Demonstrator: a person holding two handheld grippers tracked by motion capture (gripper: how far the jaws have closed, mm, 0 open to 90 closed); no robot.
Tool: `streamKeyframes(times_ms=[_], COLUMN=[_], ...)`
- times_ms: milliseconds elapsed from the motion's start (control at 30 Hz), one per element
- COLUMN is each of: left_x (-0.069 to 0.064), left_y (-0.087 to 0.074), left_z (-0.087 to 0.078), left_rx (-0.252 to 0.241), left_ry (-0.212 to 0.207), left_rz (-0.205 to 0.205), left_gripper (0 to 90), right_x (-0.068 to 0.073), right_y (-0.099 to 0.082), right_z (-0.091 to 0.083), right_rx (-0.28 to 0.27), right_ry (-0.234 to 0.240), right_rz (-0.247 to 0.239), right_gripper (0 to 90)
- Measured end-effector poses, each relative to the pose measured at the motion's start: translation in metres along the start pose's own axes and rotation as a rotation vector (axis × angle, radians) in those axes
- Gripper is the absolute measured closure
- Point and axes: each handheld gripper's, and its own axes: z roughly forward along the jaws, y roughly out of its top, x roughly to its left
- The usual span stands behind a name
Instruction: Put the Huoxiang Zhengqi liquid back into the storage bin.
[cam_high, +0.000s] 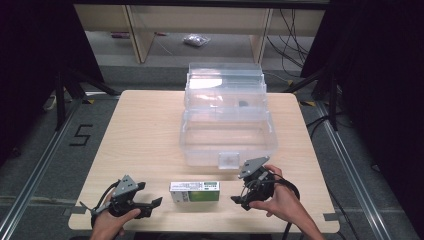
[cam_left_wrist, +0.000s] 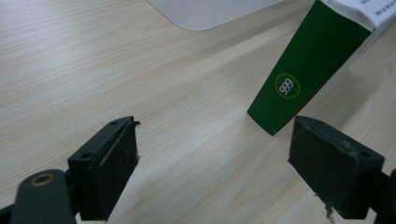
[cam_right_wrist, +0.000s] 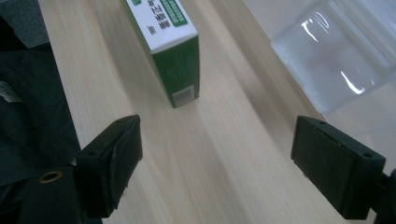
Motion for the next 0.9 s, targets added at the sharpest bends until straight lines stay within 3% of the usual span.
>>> streamKeyframes(times_ms=[367, 900], left_x=[-0.001, -0.001], left_y=[0.0, 0.0], left_z=[0.001, 0.0], left_rx=[-0.005, -0.004], left_ry=[-0.002, -0.007], left_rz=[-0.003, 0.0], left_gripper=[15.0, 15.0], right_x=[0.01, 0.017], right_y=[0.024, 0.046], right_z=[0.011, 0.029], right_rx=[0.022, 0.044], right_ry=[0.033, 0.068], right_rz=[-0.08, -0.142], right_gripper=[17.8, 18.9])
